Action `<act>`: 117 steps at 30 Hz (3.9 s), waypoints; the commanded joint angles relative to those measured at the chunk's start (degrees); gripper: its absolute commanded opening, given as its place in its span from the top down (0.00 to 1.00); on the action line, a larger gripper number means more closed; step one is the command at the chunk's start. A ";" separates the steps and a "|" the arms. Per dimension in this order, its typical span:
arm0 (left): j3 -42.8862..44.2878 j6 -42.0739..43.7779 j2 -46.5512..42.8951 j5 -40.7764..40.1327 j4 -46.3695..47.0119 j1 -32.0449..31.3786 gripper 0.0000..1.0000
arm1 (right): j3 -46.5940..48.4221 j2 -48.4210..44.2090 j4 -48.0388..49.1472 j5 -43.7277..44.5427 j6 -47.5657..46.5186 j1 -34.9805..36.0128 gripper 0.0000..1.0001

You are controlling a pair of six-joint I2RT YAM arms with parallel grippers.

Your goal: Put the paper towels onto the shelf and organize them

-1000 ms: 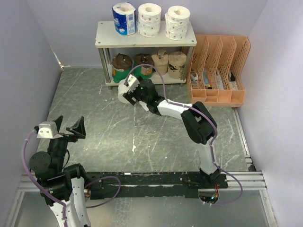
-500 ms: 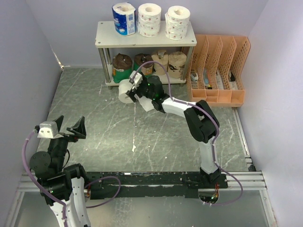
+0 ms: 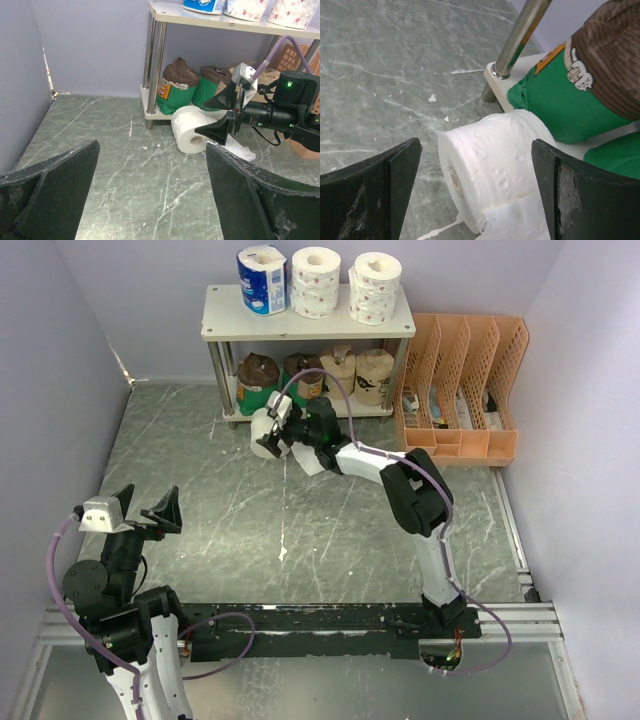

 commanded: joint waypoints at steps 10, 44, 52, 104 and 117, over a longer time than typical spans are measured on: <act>-0.25 0.48 0.10 1.47 2.04 0.81 0.01 | 6.30 7.33 -2.06 -0.24 -7.23 -0.06 0.13; -0.25 0.49 0.10 1.91 2.07 0.56 0.01 | 3.55 0.75 -6.21 5.56 61.74 -1.28 1.00; -0.25 0.54 0.07 1.92 2.02 0.40 0.01 | -12.62 -0.93 18.20 6.88 93.50 -1.13 1.00; 0.63 0.43 -0.19 -0.08 1.00 0.77 0.01 | 64.82 16.35 2.18 75.69 72.14 11.51 1.00; 0.54 0.46 0.07 0.26 1.09 1.05 0.01 | 66.98 18.33 1.93 71.63 77.13 7.19 1.00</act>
